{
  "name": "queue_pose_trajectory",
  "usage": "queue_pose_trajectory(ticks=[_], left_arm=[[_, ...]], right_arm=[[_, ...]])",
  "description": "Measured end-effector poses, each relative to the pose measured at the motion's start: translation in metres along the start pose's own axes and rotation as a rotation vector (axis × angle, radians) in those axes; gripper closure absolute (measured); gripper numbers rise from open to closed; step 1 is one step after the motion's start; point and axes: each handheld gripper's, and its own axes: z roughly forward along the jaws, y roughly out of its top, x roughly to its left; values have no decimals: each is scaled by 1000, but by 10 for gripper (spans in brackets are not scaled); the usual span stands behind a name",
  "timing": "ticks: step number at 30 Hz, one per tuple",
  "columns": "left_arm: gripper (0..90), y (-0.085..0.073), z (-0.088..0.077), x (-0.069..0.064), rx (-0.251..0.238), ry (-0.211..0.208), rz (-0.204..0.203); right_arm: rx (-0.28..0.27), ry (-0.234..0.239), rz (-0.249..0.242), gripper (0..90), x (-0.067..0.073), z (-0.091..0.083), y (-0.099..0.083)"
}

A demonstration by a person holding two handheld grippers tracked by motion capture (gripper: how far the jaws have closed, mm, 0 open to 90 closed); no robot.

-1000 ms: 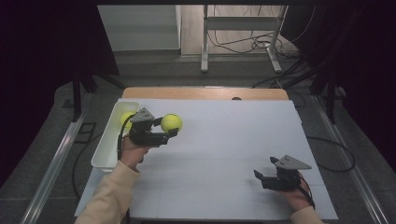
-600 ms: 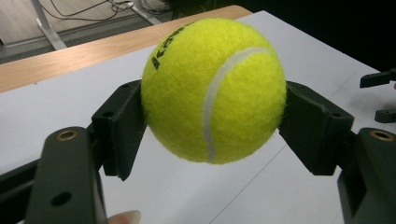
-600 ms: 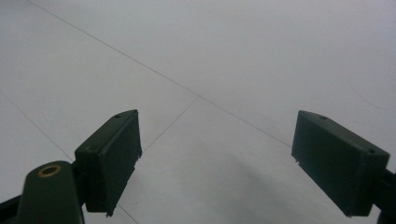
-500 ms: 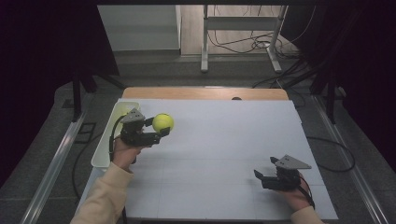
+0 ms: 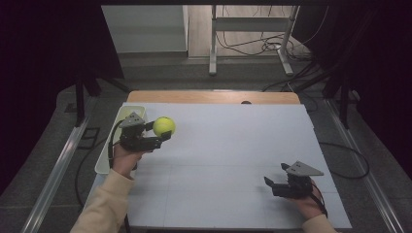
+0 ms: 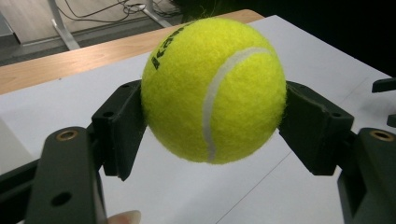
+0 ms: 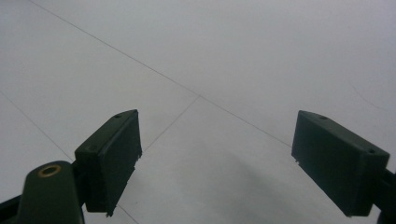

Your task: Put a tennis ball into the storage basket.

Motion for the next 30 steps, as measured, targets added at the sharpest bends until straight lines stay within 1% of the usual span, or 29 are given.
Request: queue_pose_trajectory(ticks=[15, 22, 30], left_arm=[[274, 4, -9, 7, -25, 22, -12], [274, 9, -14, 11, -24, 46, -3], [274, 8, -18, 17, -27, 62, -16]], right_arm=[[1, -1, 0, 162, 0, 0, 0], [1, -2, 1, 163, 0, 0, 0], [2, -1, 6, 163, 1, 1, 0]])
